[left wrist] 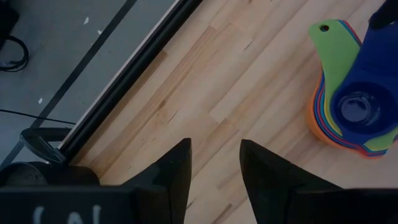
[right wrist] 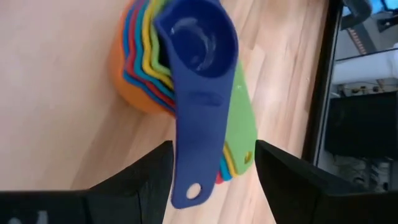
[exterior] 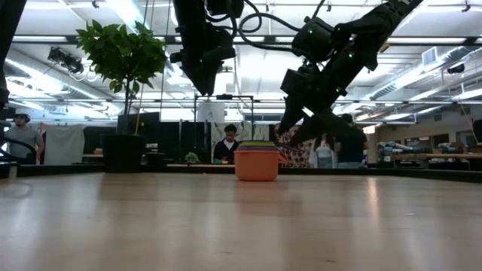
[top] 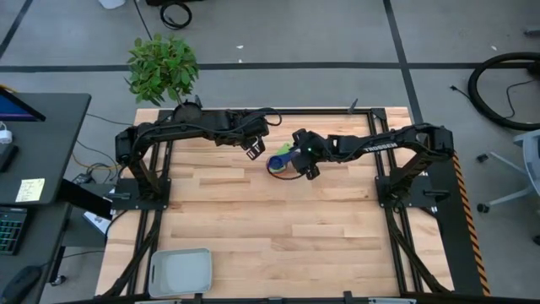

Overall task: Nest measuring cups in basket
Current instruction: Stack the dark blue measuring cup on top of the green measuring cup

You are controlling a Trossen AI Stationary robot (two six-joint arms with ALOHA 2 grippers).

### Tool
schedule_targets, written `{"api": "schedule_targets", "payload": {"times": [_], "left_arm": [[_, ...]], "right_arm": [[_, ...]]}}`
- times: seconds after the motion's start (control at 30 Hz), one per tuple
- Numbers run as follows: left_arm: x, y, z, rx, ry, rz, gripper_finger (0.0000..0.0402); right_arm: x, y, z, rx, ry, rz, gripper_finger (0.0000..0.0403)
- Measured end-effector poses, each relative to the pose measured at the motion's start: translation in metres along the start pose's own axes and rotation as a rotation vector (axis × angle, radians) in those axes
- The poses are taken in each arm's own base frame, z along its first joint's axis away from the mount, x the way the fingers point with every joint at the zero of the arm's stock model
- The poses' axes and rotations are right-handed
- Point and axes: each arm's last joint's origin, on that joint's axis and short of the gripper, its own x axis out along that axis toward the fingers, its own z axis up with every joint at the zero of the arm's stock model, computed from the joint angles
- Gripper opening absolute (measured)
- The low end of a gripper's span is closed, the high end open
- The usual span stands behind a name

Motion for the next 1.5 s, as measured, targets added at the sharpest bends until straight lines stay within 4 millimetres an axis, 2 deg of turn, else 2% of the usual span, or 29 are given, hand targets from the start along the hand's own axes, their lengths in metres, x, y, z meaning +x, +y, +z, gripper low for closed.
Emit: {"api": "schedule_targets", "payload": {"times": [0.2, 0.47, 0.77, 0.9, 1.07, 1.27, 1.5], "left_arm": [[0.0, 0.0, 0.0, 0.0, 0.0, 0.0, 0.0141], [0.0, 0.0, 0.0, 0.0, 0.0, 0.0, 0.0141], [0.0, 0.0, 0.0, 0.001, 0.0, 0.0, 0.0141], [0.0, 0.0, 0.0, 0.001, 0.001, 0.0, 0.0141], [0.0, 0.0, 0.0, 0.002, 0.0, 0.0, 0.0141], [0.0, 0.0, 0.0, 0.004, 0.0, 0.0, 0.0141], [0.0, 0.0, 0.0, 0.004, 0.0, 0.0, 0.0141]], "right_arm": [[0.003, -0.003, -0.007, -0.026, -0.016, -0.029, 0.0229], [0.003, -0.012, -0.006, 0.005, -0.06, -0.099, 0.0229], [0.001, -0.007, 0.0, -0.033, 0.061, -0.194, 0.0229], [-0.002, 0.0, 0.008, -0.093, 0.042, -0.187, 0.0229], [-0.007, 0.004, 0.015, -0.081, 0.014, -0.183, 0.0229], [-0.006, 0.015, 0.013, -0.088, -0.045, -0.009, 0.0229], [-0.004, 0.009, 0.006, -0.059, -0.043, -0.004, 0.0229]]}}
